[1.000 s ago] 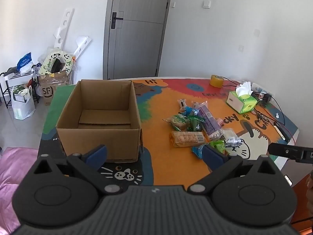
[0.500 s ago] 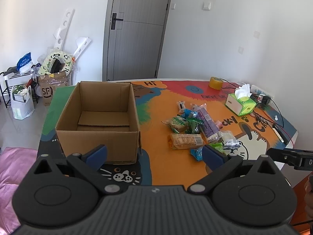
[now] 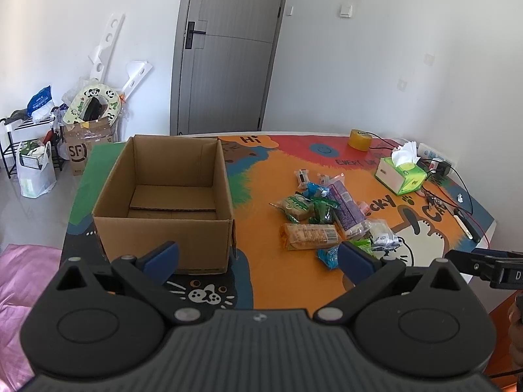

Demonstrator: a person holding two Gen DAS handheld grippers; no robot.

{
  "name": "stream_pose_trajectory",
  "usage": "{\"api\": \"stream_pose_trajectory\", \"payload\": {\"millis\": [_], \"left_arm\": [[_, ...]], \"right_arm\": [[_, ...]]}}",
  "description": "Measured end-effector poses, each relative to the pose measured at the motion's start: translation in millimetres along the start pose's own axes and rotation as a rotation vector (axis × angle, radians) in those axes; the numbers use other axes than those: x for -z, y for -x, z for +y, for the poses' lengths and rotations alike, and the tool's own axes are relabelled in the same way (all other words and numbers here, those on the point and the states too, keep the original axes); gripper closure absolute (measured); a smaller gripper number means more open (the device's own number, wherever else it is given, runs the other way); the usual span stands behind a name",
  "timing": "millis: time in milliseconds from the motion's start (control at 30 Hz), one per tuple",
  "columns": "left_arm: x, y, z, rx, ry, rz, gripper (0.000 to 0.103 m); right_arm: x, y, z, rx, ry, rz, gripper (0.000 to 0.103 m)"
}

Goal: Organize snacks

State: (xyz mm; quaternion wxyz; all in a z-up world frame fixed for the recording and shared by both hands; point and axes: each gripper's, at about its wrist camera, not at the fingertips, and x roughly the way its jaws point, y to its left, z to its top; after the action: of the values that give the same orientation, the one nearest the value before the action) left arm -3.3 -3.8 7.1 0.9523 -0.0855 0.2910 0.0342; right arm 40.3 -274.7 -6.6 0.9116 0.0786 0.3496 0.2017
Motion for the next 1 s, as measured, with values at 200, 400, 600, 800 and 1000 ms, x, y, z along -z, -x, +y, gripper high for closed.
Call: {"api": "stream_pose_trajectory", "payload": {"millis": [200,400,600,800,1000], "left_arm": [[-1.7,-0.5,-1.3,0.003,0.005,-0.001,0.000],[0.4,-0.7,1.2,0.004,0.016,0.007,0.000],[1.4,-4.4,-1.4,0.008,0.008,0.015,0.000],[1.9,-2.8,0.2,0.008,0.012,0.011,0.000],[1.3,-1.6,0.0,0.007,0.020,0.015,0.000]], "right_arm": [[-0.2,1.0,-0.2,0.010,-0.004,-0.006,0.000],[1.1,5.7,-0.5,0.014,-0.002,-0.016,0.000],[0.4,-0.3,0.2,0.007,0.002,0.003,0.000],[3.0,-5.4,-1.2,0.011,-0.008,0.021,0.000],[3.3,-2.0,1.2,0.014,-0.002,0.019,0.000]]}}
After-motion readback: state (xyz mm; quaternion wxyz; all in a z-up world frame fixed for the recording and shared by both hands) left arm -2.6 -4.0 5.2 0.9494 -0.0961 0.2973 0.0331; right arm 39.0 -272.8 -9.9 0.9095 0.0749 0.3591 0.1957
